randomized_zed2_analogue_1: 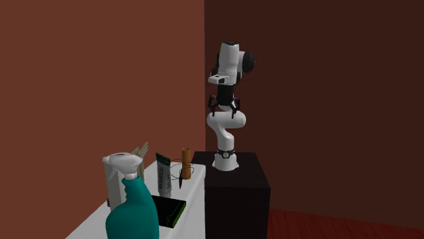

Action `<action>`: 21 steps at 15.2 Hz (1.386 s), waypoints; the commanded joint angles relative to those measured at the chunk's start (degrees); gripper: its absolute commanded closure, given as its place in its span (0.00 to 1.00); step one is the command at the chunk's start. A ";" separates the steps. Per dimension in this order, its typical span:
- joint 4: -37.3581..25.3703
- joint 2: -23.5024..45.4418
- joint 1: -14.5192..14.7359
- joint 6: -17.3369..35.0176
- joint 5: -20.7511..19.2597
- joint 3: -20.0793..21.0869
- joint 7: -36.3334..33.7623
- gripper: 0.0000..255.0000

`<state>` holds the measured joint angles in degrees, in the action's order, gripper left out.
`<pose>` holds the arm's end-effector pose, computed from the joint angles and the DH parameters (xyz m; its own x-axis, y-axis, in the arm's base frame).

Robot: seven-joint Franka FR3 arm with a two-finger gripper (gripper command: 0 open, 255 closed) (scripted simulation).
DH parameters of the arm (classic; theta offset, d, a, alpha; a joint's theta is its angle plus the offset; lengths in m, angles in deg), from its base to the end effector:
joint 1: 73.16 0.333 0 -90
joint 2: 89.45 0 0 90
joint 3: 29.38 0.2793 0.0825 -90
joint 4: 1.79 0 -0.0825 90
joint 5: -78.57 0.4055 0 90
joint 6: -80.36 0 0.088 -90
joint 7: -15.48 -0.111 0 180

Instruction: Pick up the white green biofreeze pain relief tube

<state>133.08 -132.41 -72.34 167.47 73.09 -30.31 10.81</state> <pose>0.3565 -0.0125 0.5450 0.9937 -0.0826 -0.0764 -0.0755 -0.9930 0.0910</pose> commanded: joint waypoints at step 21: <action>-35.15 41.31 0.06 6.84 1.24 -19.18 40.09 0.00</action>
<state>100.42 -93.44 -71.91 174.56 73.61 -48.71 48.33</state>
